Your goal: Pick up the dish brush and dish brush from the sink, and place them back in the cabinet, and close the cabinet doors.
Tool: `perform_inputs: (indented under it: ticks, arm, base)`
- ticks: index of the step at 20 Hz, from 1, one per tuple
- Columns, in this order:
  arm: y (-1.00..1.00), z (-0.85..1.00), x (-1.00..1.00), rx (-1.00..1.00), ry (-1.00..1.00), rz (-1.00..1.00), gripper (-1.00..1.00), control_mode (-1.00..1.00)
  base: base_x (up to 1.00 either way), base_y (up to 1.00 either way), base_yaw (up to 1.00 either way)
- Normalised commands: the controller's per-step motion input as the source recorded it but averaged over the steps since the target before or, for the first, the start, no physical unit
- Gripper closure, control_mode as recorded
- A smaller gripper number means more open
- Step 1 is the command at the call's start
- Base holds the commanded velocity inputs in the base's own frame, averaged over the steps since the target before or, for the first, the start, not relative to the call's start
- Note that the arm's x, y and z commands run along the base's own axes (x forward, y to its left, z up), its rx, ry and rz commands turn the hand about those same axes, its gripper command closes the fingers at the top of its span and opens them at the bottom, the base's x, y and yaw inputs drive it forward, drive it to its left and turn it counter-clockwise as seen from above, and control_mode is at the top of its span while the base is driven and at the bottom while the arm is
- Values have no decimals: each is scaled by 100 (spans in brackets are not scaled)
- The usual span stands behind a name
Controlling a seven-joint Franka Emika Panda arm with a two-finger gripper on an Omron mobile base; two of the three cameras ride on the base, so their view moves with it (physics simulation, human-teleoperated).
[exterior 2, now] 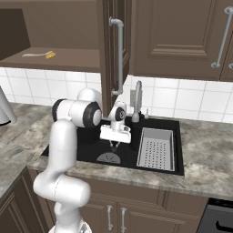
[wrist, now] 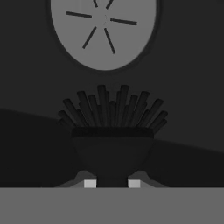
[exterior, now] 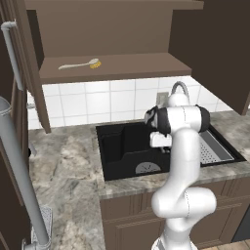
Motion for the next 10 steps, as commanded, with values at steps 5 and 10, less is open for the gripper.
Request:
perform_inputs:
  ticks: [5, 10]
  arm:
    - [-6, 17, 0, 0, -2, 0, 100, -100]
    - [-2, 20, 0, 0, -5, 0, 100, -100]
  base:
    - [0, 0, 0]
    - [0, 0, 0]
